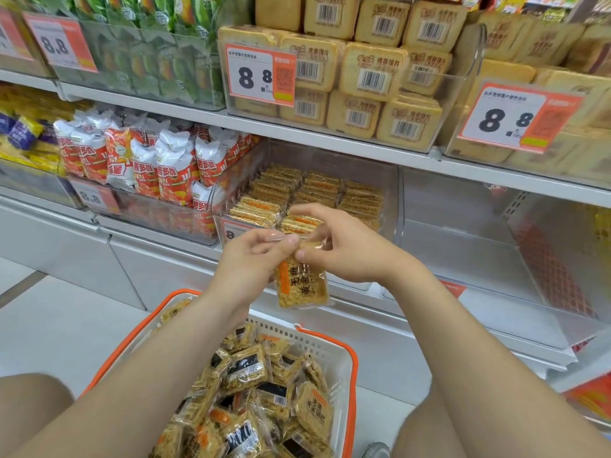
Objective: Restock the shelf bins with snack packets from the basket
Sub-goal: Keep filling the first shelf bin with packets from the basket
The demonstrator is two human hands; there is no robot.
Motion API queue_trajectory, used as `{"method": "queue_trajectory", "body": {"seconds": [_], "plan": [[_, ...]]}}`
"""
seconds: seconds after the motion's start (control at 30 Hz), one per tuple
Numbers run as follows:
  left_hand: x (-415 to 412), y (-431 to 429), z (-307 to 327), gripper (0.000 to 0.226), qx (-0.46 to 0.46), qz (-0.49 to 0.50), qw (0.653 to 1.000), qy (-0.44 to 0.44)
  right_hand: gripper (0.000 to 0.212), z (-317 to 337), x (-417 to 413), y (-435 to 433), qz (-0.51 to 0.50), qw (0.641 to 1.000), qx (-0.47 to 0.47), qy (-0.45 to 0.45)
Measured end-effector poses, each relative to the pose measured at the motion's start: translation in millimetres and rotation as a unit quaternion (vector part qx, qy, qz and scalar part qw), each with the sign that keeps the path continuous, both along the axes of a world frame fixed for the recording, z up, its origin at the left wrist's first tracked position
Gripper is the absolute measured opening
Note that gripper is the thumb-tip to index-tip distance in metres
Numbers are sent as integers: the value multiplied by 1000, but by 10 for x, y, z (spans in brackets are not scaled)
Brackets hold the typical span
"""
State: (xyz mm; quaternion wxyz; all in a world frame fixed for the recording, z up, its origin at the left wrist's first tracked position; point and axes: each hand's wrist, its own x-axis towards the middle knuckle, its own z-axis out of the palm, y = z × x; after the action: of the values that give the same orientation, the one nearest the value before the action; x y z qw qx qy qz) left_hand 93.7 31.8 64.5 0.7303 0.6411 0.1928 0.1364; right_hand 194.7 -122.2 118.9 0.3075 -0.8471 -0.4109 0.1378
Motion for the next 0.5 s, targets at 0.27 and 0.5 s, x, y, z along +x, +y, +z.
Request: {"method": "queue_trajectory", "body": {"seconds": [0.27, 0.5], "plan": [[48, 10, -2, 47, -21, 19, 999, 14, 24, 55, -29, 30, -189, 937, 184, 227], [14, 25, 12, 28, -41, 25, 998, -27, 65, 56, 72, -103, -149, 985, 9, 92]]}}
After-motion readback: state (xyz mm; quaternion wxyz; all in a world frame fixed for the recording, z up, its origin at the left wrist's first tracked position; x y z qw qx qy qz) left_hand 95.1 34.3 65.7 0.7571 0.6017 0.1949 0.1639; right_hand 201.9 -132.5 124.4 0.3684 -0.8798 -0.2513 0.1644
